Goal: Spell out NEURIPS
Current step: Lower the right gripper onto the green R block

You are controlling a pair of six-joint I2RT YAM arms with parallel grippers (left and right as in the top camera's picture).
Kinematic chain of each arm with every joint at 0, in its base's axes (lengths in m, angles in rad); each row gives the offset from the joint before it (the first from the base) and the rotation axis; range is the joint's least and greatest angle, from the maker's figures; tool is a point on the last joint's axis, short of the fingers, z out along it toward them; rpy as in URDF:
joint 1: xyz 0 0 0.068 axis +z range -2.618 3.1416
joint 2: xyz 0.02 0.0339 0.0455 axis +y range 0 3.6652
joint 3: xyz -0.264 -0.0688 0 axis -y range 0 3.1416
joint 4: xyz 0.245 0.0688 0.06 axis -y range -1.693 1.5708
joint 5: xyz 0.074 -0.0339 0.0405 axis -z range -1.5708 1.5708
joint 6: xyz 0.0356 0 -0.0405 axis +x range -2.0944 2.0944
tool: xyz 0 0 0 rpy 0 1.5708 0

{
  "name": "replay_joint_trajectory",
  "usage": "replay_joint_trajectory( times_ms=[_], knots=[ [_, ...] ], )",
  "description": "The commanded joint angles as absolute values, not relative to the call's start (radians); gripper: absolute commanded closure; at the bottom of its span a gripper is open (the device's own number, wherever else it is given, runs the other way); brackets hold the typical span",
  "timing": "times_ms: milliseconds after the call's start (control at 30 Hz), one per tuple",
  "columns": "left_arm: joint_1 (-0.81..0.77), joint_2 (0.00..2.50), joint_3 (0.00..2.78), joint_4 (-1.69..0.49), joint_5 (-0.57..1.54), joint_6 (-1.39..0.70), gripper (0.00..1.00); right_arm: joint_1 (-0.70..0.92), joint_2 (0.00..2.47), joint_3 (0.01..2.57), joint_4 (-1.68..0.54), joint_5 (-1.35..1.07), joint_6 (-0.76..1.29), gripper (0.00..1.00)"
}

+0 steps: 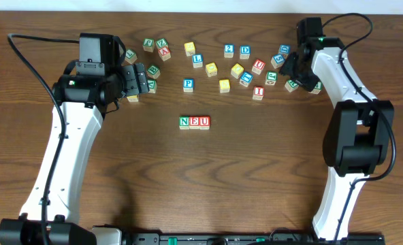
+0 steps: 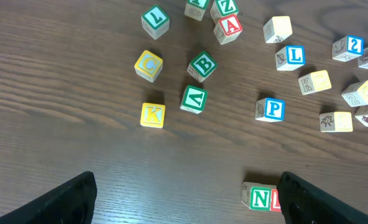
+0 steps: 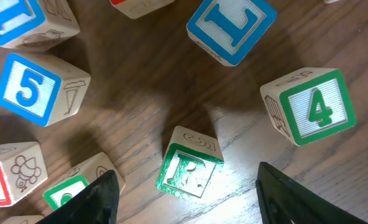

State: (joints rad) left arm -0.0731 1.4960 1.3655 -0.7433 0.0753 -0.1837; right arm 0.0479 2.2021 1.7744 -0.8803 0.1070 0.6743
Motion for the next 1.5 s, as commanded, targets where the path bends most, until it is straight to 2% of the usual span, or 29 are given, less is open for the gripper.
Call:
replay_joint_trajectory(
  times_ms=[0,400,567,900,1167,1467],
  knots=[
    [-0.069,1.496,1.384,-0.743,0.070,-0.189,0.09,0.043,2.219,1.769,-0.878,0.129,0.688,0.35],
    [-0.069,1.496,1.384,-0.743,0.070,-0.189,0.09,0.045,2.289,1.769,-0.852,0.113,0.703,0.36],
    [-0.069,1.496,1.384,-0.743,0.070,-0.189,0.09,0.045,2.289,1.770,-0.852,0.113,0.700,0.45],
    [-0.068,1.496,1.384,-0.743,0.070,-0.189,0.09,0.044,2.289,1.770,-0.841,0.076,0.500,0.61],
    [-0.069,1.496,1.384,-0.743,0.070,-0.189,0.09,0.044,2.289,1.770,-0.841,0.075,0.402,0.64],
    [-0.069,1.496,1.384,-0.743,0.070,-0.189,0.09,0.045,2.289,1.770,-0.842,0.044,0.337,0.62]
  ],
)
